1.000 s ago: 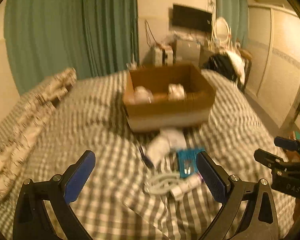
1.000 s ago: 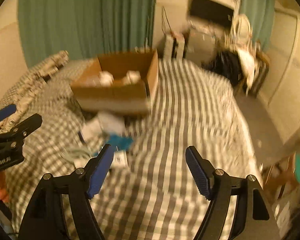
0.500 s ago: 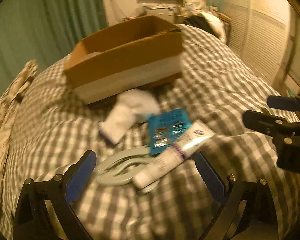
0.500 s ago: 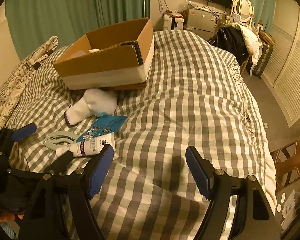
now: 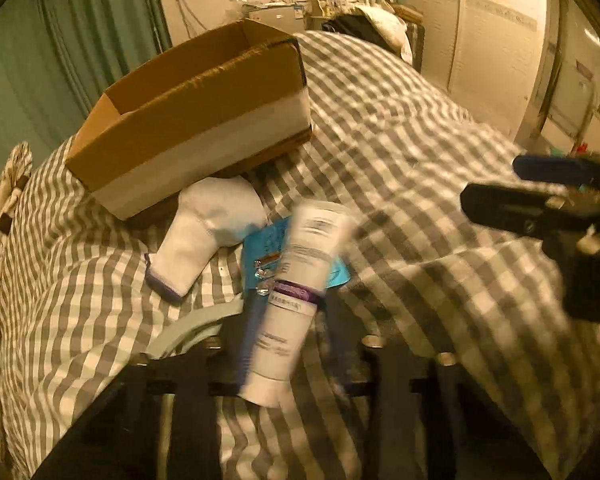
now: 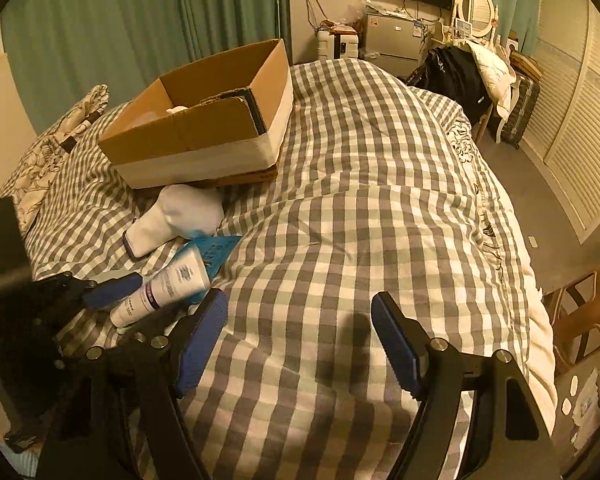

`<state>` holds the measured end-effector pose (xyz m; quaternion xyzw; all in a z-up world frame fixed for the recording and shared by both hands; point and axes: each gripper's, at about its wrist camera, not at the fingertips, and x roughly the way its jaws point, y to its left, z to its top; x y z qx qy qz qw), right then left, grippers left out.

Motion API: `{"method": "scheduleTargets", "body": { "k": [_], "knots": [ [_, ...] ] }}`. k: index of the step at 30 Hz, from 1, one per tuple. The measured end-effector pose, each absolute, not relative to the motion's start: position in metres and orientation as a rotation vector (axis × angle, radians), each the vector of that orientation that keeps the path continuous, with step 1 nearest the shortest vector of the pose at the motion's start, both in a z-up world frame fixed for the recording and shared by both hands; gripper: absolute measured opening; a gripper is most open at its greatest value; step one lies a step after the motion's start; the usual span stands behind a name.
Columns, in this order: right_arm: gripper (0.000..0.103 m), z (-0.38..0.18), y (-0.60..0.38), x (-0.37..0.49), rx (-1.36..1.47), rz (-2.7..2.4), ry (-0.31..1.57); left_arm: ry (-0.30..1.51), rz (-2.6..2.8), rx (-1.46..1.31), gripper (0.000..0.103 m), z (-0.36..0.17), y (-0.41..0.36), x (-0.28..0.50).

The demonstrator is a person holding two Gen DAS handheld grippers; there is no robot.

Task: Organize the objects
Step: 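Grasp the white BOP toothpaste tube with the left tool, then grasp the grey plastic clip with the right tool while the left tool holds the tube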

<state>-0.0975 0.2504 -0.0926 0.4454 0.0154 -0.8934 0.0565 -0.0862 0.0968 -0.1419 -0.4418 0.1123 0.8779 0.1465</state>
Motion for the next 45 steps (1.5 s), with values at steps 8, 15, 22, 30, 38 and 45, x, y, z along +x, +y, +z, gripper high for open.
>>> {"method": "scheduleTargets", "body": {
  "k": [8, 15, 22, 30, 38, 45],
  "knots": [
    [0.074, -0.076, 0.243, -0.086, 1.306, -2.729, 0.082, 0.170, 2.621, -1.207, 0.026, -0.099, 0.063, -0.080],
    [0.074, -0.069, 0.216, -0.080, 1.272, -2.707, 0.145, 0.115, 2.724, -1.183, 0.026, -0.072, 0.022, -0.081],
    [0.074, -0.080, 0.175, -0.086, 1.262, -2.626, 0.231, 0.020, 2.767, -1.230, 0.026, -0.081, -0.014, -0.083],
    [0.074, -0.116, 0.126, -0.100, 1.301, -2.443, 0.380, -0.076, 2.758, -1.296, 0.025, -0.104, -0.040, -0.096],
    [0.074, -0.151, 0.081, -0.107, 1.335, -2.285, 0.492, -0.152, 2.776, -1.266, 0.025, -0.096, -0.060, -0.088],
    [0.068, -0.169, 0.054, -0.117, 1.336, -2.257, 0.573, -0.225, 2.780, -1.259, 0.025, -0.095, -0.077, -0.085]
  ]
}}
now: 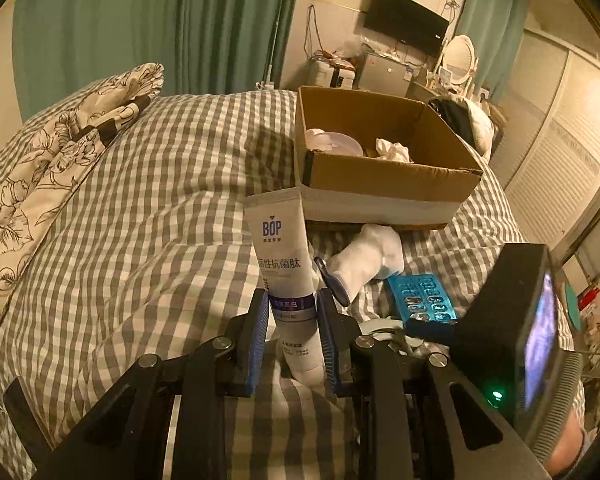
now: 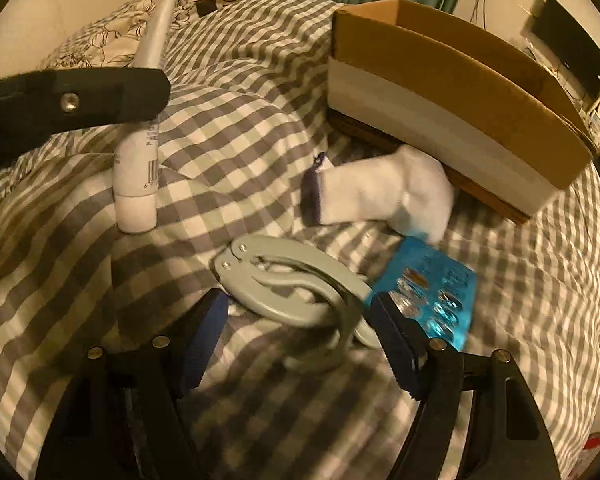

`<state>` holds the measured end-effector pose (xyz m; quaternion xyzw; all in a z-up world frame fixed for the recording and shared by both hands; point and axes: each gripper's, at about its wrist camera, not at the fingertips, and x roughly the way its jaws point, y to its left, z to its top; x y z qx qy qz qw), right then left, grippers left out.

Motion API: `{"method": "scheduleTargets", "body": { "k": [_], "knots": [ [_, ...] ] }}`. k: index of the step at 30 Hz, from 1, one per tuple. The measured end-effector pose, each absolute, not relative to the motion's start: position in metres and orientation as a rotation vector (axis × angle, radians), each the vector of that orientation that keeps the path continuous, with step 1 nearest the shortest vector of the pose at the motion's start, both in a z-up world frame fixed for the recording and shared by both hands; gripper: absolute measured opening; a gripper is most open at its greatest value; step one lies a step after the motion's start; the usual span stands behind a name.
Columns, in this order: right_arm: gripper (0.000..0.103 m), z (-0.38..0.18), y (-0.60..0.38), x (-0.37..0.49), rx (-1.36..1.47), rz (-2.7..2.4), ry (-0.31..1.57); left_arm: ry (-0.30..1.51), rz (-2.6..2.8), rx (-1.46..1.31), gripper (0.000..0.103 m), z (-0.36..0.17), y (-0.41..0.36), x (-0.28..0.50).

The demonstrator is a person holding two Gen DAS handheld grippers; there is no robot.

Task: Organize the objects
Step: 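Grasp the grey plastic clip with the right tool while the left tool holds the tube, then place the tube and clip into the box with both tools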

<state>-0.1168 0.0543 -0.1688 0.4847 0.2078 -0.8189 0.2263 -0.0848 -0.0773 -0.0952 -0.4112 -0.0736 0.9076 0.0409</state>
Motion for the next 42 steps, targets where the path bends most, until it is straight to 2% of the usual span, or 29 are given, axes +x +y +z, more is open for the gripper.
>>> {"method": "scheduleTargets", "body": {
  "k": [4, 5, 6, 10, 15, 22, 33, 42],
  "knots": [
    [0.051, -0.171, 0.050, -0.118, 1.333, -2.251, 0.550, -0.229, 2.777, -1.259, 0.022, -0.094, -0.079, -0.081],
    [0.039, -0.169, 0.049, -0.116, 1.317, -2.253, 0.553, -0.230, 2.777, -1.256, 0.022, -0.093, -0.079, -0.079],
    [0.035, -0.168, 0.048, -0.114, 1.303, -2.254, 0.554, -0.234, 2.778, -1.255, 0.022, -0.093, -0.079, -0.078],
    [0.024, -0.151, 0.046, -0.101, 1.211, -2.330, 0.593, -0.242, 2.786, -1.249, 0.021, -0.089, -0.080, -0.072],
    [0.013, -0.117, 0.063, -0.096, 1.130, -2.409, 0.472, -0.221, 2.801, -1.227, 0.020, -0.078, -0.077, -0.062],
    [0.009, -0.067, 0.086, -0.085, 1.029, -2.482, 0.321, -0.173, 2.831, -1.146, 0.019, -0.051, -0.063, -0.048],
    [0.009, 0.008, 0.115, -0.055, 0.844, -2.565, 0.257, -0.031, 2.859, -0.923, 0.018, 0.016, -0.027, -0.036],
    [0.009, 0.079, 0.138, -0.062, 0.678, -2.621, 0.248, 0.032, 2.835, -0.824, 0.017, 0.053, -0.003, -0.069]
  ]
}}
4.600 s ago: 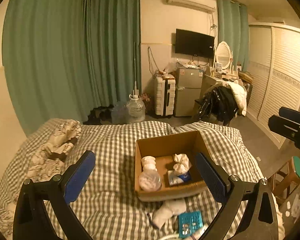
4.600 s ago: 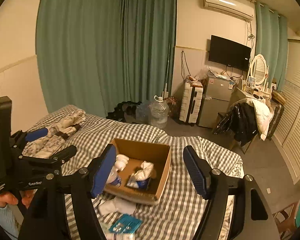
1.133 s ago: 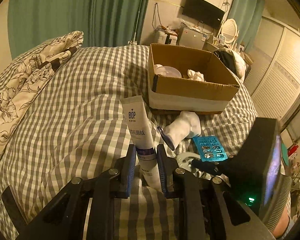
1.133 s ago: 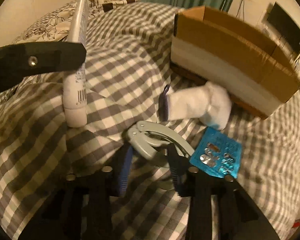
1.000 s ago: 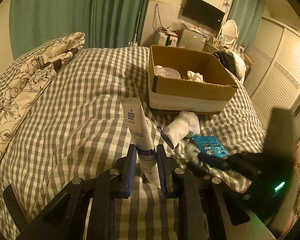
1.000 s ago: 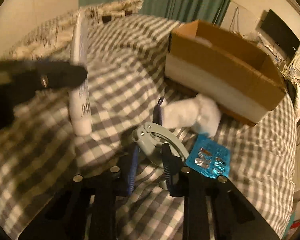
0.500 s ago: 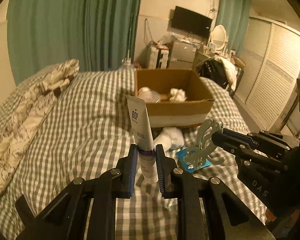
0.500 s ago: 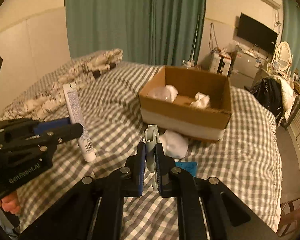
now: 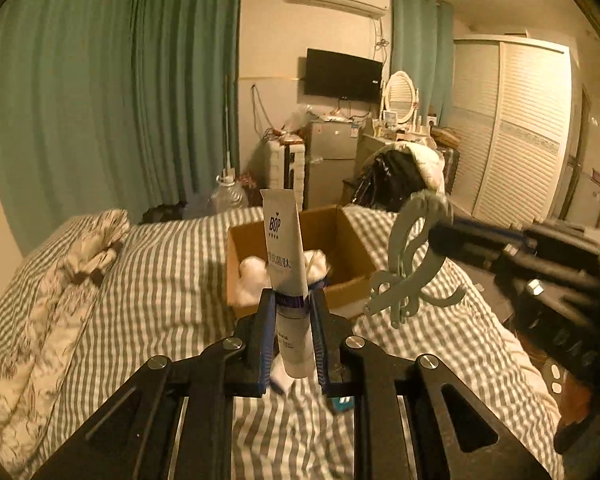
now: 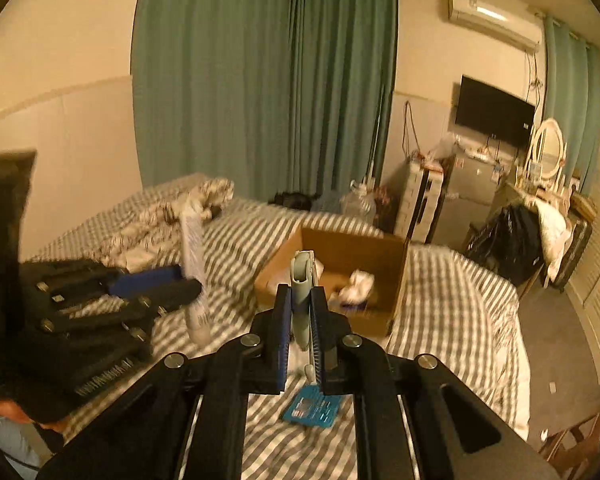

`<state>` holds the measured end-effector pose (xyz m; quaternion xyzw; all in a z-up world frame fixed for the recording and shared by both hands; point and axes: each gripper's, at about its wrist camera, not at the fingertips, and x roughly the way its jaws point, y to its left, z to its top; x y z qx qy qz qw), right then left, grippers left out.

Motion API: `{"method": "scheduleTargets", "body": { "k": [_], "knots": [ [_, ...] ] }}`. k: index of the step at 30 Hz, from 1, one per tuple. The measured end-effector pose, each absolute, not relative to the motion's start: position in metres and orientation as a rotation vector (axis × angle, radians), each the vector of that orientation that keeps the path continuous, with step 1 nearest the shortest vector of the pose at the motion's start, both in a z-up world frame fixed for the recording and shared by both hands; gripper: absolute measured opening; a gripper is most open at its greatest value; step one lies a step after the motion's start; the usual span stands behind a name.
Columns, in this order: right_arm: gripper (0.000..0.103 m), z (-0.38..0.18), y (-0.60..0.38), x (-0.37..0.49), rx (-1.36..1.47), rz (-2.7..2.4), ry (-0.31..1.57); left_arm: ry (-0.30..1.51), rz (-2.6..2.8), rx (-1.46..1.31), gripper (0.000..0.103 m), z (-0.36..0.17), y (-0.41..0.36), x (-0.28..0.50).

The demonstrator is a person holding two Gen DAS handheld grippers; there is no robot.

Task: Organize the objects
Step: 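Place the tube and clip into the box with both tools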

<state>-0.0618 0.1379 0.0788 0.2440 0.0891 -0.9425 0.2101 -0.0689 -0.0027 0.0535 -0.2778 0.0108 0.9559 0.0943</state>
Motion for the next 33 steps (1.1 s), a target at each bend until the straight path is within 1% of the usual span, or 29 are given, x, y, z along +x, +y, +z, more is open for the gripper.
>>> {"method": "scheduleTargets", "body": {
  "k": [3, 8, 11, 15, 21, 22, 27, 28, 33],
  "knots": [
    [0.009, 0.100, 0.140, -0.072, 0.627, -2.630, 0.252, 0.007, 2.809, -0.823, 0.017, 0.058, 0.002, -0.091],
    [0.009, 0.122, 0.141, -0.100, 0.579, -2.623, 0.236, 0.063, 2.828, -0.836, 0.016, 0.059, 0.012, -0.130],
    [0.009, 0.125, 0.140, -0.123, 0.585, -2.618, 0.225, 0.048, 2.817, -0.845, 0.016, 0.060, 0.014, -0.152],
    [0.009, 0.121, 0.141, -0.160, 0.626, -2.612, 0.194, 0.079, 2.835, -0.869, 0.016, 0.057, 0.017, -0.183],
    [0.009, 0.097, 0.147, -0.212, 0.718, -2.593, 0.166, 0.109, 2.825, -0.945, 0.014, 0.033, 0.017, -0.223],
    [0.009, 0.090, 0.146, -0.219, 0.739, -2.587, 0.165, 0.107, 2.820, -0.964, 0.012, 0.026, 0.016, -0.230],
    [0.009, 0.054, 0.145, -0.248, 0.829, -2.553, 0.145, 0.104, 2.789, -1.050, 0.011, -0.004, 0.018, -0.256],
    [0.009, 0.047, 0.145, -0.254, 0.845, -2.549, 0.144, 0.102, 2.784, -1.065, 0.009, -0.011, 0.018, -0.261],
    [0.009, 0.018, 0.145, -0.280, 0.903, -2.535, 0.136, 0.081, 2.759, -1.124, 0.008, -0.035, 0.017, -0.280]
  ]
}}
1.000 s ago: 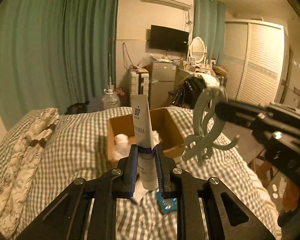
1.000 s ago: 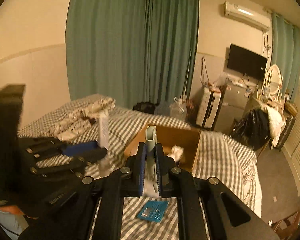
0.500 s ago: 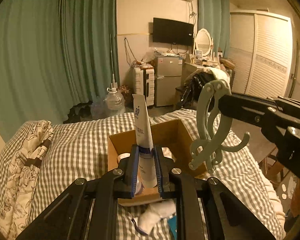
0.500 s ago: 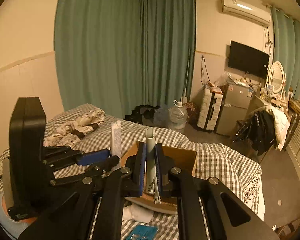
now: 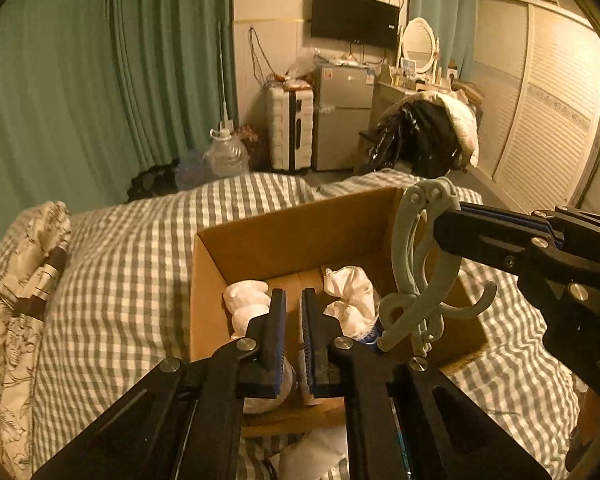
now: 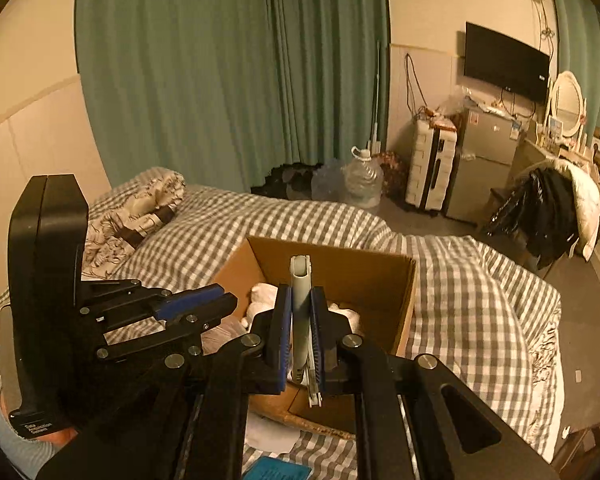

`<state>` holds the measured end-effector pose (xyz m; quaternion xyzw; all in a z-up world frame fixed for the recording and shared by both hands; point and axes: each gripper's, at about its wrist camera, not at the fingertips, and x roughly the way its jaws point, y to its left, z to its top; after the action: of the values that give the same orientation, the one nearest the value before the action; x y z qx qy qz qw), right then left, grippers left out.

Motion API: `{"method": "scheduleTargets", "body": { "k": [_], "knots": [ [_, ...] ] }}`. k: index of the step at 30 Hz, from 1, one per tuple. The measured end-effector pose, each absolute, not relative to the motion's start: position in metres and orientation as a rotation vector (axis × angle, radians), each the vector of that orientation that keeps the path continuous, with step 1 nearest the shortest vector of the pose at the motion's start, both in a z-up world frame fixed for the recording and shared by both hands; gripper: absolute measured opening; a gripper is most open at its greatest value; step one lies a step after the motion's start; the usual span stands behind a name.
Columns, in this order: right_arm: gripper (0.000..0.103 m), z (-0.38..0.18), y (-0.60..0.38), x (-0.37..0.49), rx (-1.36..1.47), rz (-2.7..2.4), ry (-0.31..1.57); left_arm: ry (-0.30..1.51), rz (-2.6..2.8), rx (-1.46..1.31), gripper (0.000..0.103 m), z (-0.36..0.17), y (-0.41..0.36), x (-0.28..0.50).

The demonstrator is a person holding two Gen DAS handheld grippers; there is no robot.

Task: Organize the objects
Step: 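Place the tube and clip into the box with both tools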

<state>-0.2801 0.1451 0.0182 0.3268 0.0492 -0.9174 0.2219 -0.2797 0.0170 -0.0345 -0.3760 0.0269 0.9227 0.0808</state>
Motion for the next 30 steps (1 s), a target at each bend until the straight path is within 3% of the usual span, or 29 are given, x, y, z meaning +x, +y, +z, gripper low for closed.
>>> {"method": "scheduleTargets", "body": {
  "k": [7, 8, 9, 11, 13, 14, 17, 22, 30],
  "knots": [
    [0.011, -0.009, 0.141, -0.309, 0.968, -2.551, 0.155, 0.059, 2.757, -1.168, 0.010, -0.055, 0.012, -0.292],
    [0.024, -0.012, 0.143, -0.313, 0.969, -2.569, 0.147, 0.069, 2.763, -1.174, 0.010, -0.056, 0.012, -0.292],
    [0.047, -0.013, 0.145, -0.314, 0.969, -2.583, 0.134, 0.074, 2.766, -1.179, 0.014, -0.057, 0.010, -0.292],
    [0.062, -0.010, 0.153, -0.312, 0.958, -2.612, 0.079, 0.079, 2.769, -1.185, 0.028, -0.056, 0.008, -0.289],
    [0.062, -0.003, 0.160, -0.305, 0.937, -2.626, 0.056, 0.089, 2.793, -1.169, 0.061, -0.052, 0.006, -0.280],
    [0.062, 0.002, 0.162, -0.298, 0.931, -2.642, 0.062, 0.092, 2.809, -1.151, 0.066, -0.049, 0.004, -0.274],
    [0.064, 0.019, 0.166, -0.279, 0.914, -2.694, 0.102, 0.086, 2.829, -1.108, 0.069, -0.034, 0.002, -0.255],
    [0.071, 0.050, 0.169, -0.231, 0.872, -2.755, 0.179, 0.080, 2.889, -1.017, 0.092, -0.001, -0.003, -0.213],
    [0.085, 0.091, 0.163, -0.153, 0.781, -2.814, 0.294, 0.016, 2.958, -0.851, 0.103, 0.049, -0.017, -0.144]
  ]
}}
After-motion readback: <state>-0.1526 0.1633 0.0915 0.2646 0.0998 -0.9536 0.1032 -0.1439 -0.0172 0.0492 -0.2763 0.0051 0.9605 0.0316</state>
